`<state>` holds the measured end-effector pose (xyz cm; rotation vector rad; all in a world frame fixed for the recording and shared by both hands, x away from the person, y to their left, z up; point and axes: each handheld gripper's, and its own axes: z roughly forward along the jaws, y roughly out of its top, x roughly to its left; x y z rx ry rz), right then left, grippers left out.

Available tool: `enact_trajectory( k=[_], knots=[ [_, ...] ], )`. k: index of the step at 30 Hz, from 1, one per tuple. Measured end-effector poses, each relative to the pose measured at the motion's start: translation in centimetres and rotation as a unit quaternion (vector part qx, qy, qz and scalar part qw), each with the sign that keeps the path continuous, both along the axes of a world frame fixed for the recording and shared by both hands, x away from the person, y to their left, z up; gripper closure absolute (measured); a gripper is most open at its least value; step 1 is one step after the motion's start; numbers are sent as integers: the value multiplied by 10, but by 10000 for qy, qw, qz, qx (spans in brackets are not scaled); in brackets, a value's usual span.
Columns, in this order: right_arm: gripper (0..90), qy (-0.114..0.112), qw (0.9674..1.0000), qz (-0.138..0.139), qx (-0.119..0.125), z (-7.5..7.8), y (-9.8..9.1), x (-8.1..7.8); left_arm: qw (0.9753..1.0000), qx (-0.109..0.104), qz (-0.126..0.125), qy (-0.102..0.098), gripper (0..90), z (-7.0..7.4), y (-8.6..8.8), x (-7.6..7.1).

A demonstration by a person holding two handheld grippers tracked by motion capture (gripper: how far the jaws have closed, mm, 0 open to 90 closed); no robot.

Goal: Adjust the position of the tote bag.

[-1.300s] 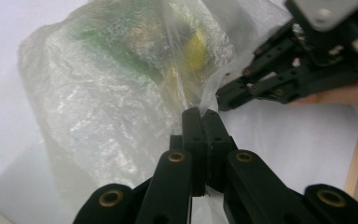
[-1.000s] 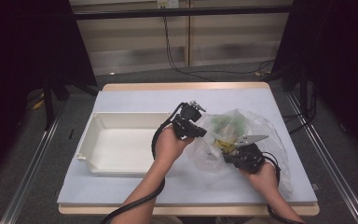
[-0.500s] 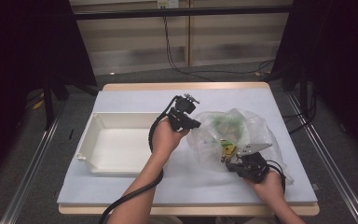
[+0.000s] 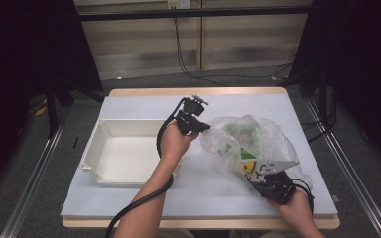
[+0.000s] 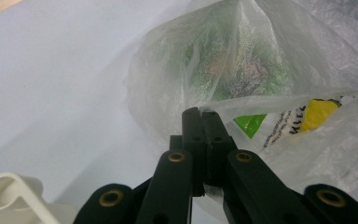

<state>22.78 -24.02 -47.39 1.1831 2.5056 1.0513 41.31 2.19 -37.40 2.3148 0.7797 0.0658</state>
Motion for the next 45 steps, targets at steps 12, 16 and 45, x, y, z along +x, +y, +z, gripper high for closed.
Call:
enact_trajectory(
  k=[12,16,45],
  knots=[
    [900,69,9998,185,1,-2,0,-8,9997,-25,217,57,900,-3,8,11],
    [900,94,9998,191,-40,-1,-1,-9,9996,-38,272,41,900,-2,13,14],
    [801,-319,9992,-101,197,24,-4,0,9998,73,45,153,767,2,28,5]
  ],
)
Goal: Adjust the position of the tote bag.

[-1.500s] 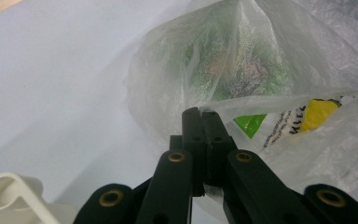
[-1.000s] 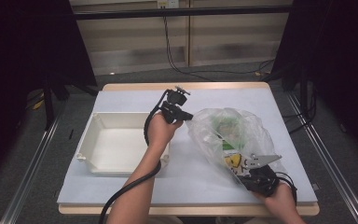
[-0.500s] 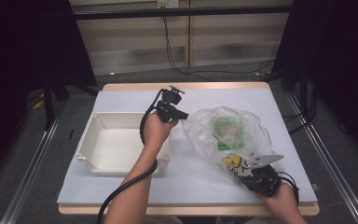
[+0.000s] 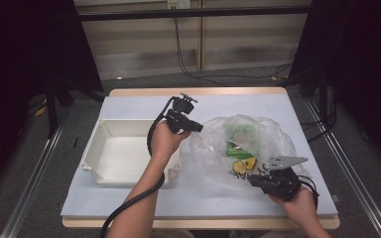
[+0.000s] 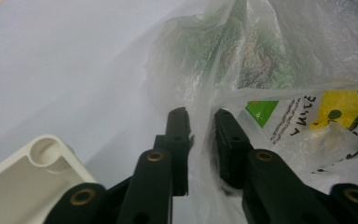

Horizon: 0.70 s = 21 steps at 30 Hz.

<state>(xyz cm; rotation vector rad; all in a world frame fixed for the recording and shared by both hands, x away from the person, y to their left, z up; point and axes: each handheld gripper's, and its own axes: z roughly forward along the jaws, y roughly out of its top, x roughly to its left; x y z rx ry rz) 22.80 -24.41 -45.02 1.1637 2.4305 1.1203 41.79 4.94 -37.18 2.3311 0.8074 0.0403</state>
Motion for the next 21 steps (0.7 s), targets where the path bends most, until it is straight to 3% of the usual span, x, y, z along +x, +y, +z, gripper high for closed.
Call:
enact_trajectory(
  k=[6,7,9,10,17,21],
  knots=[
    [750,-84,10000,1,-39,5,6,2,9998,-51,188,-40,579,5,3,-10],
    [749,-46,10000,-4,-42,6,7,3,9999,-14,83,-66,573,7,4,-11],
    [748,-81,10000,13,-53,6,9,3,9998,-70,137,-88,500,9,4,-14],
    [744,-107,9999,25,-57,7,10,3,10000,-32,36,-78,500,11,5,-15],
    [734,-147,9999,23,-43,16,16,9,9997,-175,33,-169,433,18,-1,-28],
    [732,-172,9998,55,-43,18,20,11,9998,-90,51,-170,348,19,-1,-31]
  ],
)
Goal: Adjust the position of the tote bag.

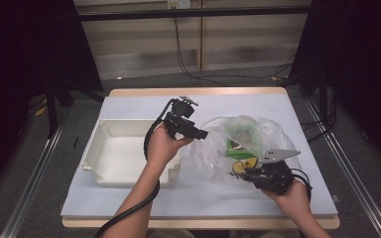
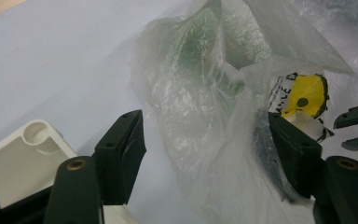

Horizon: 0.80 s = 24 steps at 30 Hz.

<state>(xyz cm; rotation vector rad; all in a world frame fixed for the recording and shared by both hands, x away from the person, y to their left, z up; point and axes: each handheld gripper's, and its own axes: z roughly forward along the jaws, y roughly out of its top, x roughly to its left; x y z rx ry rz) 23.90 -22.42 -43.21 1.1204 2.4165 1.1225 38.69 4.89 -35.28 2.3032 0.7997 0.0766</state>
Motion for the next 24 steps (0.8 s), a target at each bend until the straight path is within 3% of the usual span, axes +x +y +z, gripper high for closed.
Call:
enact_trajectory(
  k=[10,14,18,21,24],
  knots=[
    [725,-23,10000,-34,47,3,8,7,9996,44,-276,-6,287,4,-4,-14],
    [647,-53,9998,-203,7,5,11,12,9993,-38,-371,-10,311,4,-6,-15],
    [579,-187,9991,-326,-207,5,14,23,9986,-67,-526,60,462,3,-7,-14],
    [582,-70,9988,-418,-235,0,15,37,9977,-72,-653,138,615,1,-9,-13],
    [704,96,9990,-389,-214,-7,17,46,9979,-140,-617,117,718,-1,-9,-11]
  ],
)
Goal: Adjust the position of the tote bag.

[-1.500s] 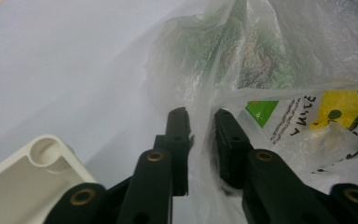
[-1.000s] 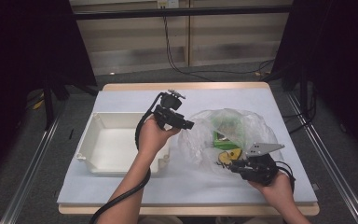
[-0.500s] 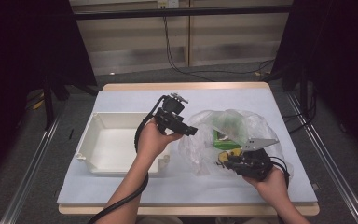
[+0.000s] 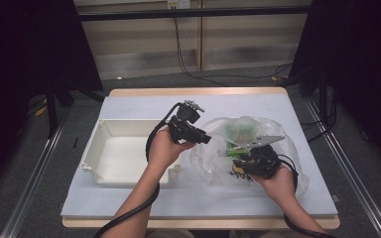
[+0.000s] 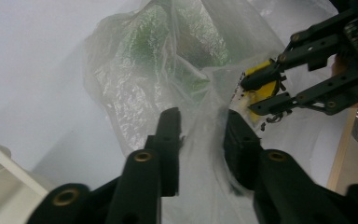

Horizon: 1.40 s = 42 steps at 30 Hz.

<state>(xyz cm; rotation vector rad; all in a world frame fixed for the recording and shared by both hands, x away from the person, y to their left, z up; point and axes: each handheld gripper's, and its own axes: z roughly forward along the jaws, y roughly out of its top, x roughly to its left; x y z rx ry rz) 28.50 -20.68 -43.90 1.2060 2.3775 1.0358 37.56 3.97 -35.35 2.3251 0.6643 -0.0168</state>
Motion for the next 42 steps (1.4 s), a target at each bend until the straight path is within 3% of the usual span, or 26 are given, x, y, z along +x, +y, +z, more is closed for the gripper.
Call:
enact_trajectory(
  k=[1,2,4,8,14,15,17,18,22,28,29,32,35,38,40,41,42],
  knots=[
    [755,67,10000,56,38,-3,2,2,10000,61,-1,-50,743,0,2,2],
    [826,171,9996,202,126,-6,4,2,10000,-24,47,-36,793,-2,3,4],
    [890,175,9991,382,108,-10,8,-1,10000,-27,63,-45,849,-4,5,9],
    [900,253,9972,703,100,-15,17,-12,9998,-55,196,36,894,-8,8,18],
    [900,436,9932,1050,243,-19,21,-27,9995,63,295,-49,899,-11,14,31],
    [900,505,9923,1102,250,-20,22,-30,9991,13,425,-37,900,-13,14,32],
    [900,557,9911,1191,227,-22,24,-35,9992,90,393,-29,900,-14,15,36],
    [900,553,9906,1241,165,-23,26,-38,9987,36,507,9,900,-16,15,36],
    [886,478,9921,1149,178,-25,23,-40,9990,81,426,62,900,-18,17,35],
    [742,229,9962,791,280,-13,16,-31,9995,81,300,61,881,-15,22,26],
    [738,217,9963,779,302,-10,15,-30,9993,-4,375,90,854,-15,21,23],
    [720,107,9967,710,370,0,16,-28,9996,124,260,82,737,-12,23,19],
    [719,-11,9968,685,418,8,20,-27,9993,69,353,87,664,-11,25,15],
    [720,-128,9963,706,470,14,25,-25,9995,154,275,57,591,-9,29,11],
    [722,-127,9955,754,568,17,30,-24,9994,100,318,41,553,-9,30,8],
    [722,-157,9953,740,597,18,34,-23,9987,-55,499,77,545,-10,29,6],
    [726,-168,9949,748,653,18,36,-22,9993,103,349,26,541,-9,31,5]
  ],
)
